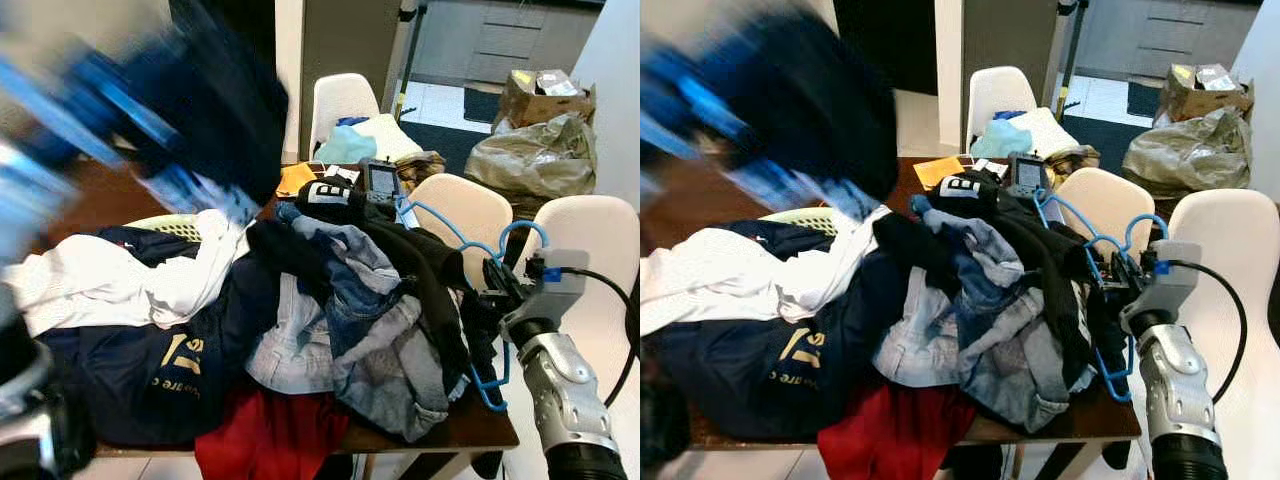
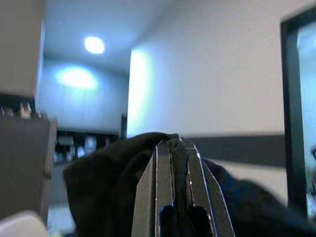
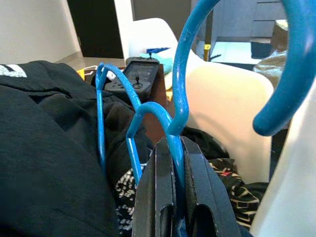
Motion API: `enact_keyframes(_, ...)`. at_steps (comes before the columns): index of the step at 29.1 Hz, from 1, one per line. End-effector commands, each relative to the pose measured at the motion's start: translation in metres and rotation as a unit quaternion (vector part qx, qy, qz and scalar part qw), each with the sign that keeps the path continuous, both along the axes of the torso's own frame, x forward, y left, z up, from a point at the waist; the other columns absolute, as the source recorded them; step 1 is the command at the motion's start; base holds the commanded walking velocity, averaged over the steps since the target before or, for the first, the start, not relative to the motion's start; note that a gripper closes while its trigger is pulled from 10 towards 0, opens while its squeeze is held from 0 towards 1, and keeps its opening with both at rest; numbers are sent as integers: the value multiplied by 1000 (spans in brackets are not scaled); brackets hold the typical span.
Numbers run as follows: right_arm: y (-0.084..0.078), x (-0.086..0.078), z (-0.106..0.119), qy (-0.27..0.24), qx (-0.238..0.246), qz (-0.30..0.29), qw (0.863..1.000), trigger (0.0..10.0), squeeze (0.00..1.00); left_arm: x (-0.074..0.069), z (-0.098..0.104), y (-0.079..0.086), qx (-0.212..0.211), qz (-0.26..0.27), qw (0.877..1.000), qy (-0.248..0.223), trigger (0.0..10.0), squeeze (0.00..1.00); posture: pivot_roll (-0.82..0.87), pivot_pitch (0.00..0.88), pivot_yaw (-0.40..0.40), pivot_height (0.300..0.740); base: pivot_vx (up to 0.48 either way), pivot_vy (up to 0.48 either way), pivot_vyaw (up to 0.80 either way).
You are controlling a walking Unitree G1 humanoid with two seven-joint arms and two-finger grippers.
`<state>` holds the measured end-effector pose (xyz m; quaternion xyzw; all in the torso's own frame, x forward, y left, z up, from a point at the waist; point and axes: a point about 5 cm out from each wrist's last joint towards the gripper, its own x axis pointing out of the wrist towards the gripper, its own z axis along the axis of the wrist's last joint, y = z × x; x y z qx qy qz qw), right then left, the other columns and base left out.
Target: Hang hanger
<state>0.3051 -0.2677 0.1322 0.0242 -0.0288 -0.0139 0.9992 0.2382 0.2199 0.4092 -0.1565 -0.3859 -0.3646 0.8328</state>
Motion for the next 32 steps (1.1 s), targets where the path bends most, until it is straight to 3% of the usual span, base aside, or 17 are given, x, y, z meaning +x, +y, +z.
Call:
enact_keyframes(1,0,-2,-13,33,2,0,999,10000,0,2,-1,5,-12,-7,1000,17,0,0,47,18,-37,740,0,0,0)
enact_keyframes(4,2,1,-12,35,2,10,999,10000,0,-8,-15,27,-66,-6,997,50,0,0,65,20,-54,740,0,0,0)
enact_keyframes(12,2,4,-11,37,1,17,999,10000,0,-19,-32,40,-60,-6,993,97,0,0,80,22,-64,740,0,0,0)
enact_keyframes(14,2,6,-11,39,1,21,999,10000,0,-18,-51,61,-106,10,983,147,0,0,103,24,-70,740,0,0,0)
enact_keyframes(15,2,6,-11,39,1,21,999,10000,0,-18,-51,61,-106,10,983,147,0,0,103,24,-70,740,0,0,0)
enact_keyframes(16,4,8,-11,40,2,24,999,10000,0,-10,-84,79,-141,42,965,219,392,0,111,23,-72,740,0,0,0)
enact_keyframes(17,6,9,-11,40,2,27,999,10000,0,-4,-121,91,-166,68,939,294,1608,0,111,22,-73,740,0,0,0)
enact_keyframes(18,6,9,-11,40,2,27,999,10000,0,-4,-121,91,-166,68,939,294,1608,0,111,22,-73,740,0,0,0)
enact_keyframes(19,8,10,-12,41,3,29,999,10000,0,-1,-156,97,-177,90,911,362,2392,0,110,21,-73,740,0,0,0)
enact_keyframes(20,8,10,-12,41,3,29,999,10000,0,-1,-156,97,-177,90,911,362,2392,0,110,21,-73,740,0,0,0)
enact_keyframes(21,9,10,-12,41,3,30,999,10000,0,0,-183,95,-184,94,889,408,2353,0,106,21,-69,740,0,0,0)
enact_keyframes(22,9,10,-12,41,3,30,999,10000,0,0,-183,95,-184,94,889,408,2353,0,106,21,-69,740,0,0,0)
enact_keyframes(23,8,9,-13,41,2,31,999,10000,0,1,-199,90,-185,92,876,436,3020,0,105,20,-67,740,0,0,0)
enact_keyframes(24,7,9,-13,41,2,30,999,10000,0,2,-211,83,-187,86,865,457,7255,0,104,20,-66,740,0,0,0)
enact_keyframes(27,5,7,-13,42,2,27,999,10000,0,6,-220,74,-195,78,857,471,8157,0,100,19,-65,740,0,0,0)
enact_keyframes(28,3,6,-13,43,1,26,999,10000,0,10,-223,66,-197,72,853,478,10000,0,99,19,-67,740,0,0,0)
enact_keyframes(32,2,5,-14,45,0,25,999,10000,0,17,-218,52,-195,48,858,473,10000,0,89,17,-63,740,0,0,0)
